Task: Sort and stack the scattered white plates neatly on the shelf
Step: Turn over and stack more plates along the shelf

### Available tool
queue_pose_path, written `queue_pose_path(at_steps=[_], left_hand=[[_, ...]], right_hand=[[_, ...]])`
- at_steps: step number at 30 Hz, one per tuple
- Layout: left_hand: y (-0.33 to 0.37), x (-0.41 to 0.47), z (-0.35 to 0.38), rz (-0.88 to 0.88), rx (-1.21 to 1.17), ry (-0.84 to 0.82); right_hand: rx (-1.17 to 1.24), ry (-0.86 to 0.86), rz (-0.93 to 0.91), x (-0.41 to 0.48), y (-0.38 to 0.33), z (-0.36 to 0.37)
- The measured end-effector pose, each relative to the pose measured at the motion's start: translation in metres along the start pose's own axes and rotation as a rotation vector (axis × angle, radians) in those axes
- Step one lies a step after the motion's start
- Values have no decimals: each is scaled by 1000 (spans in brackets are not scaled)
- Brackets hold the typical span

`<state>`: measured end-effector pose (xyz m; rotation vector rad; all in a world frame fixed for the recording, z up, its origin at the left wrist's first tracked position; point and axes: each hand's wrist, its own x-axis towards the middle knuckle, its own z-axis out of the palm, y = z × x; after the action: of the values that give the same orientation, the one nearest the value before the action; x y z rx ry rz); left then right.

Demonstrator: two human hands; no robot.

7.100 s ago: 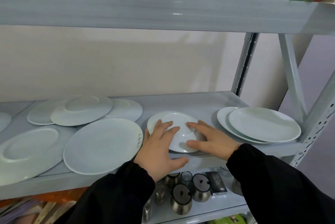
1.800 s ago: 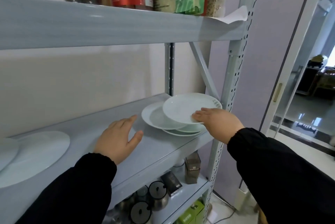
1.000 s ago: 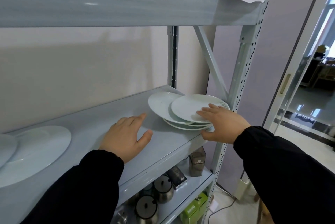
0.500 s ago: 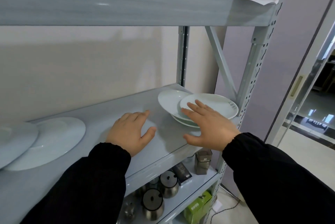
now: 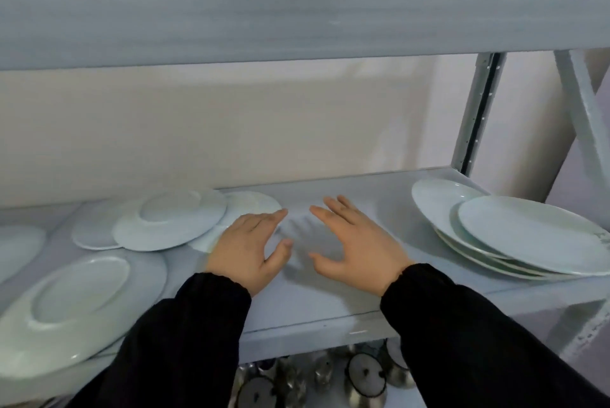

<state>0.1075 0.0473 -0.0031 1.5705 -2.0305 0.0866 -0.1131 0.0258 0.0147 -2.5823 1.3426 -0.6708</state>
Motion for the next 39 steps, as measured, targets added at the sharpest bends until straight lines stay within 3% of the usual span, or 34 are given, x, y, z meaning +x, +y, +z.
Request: queue_pose_path(at_steps=[8, 19, 29, 39], left_hand=[[-49, -35, -34, -197, -16, 149], [-53, -43, -64, -76, -45, 206], [-162, -47, -152, -158, 147, 120], [-205, -38, -131, -75, 147, 47]], right_hand=[[269, 10, -77, 68, -57, 62], [185, -30, -120, 90, -85, 92], [-29, -40, -209, 118, -153, 123], [-119, -5, -198, 139, -161, 140]])
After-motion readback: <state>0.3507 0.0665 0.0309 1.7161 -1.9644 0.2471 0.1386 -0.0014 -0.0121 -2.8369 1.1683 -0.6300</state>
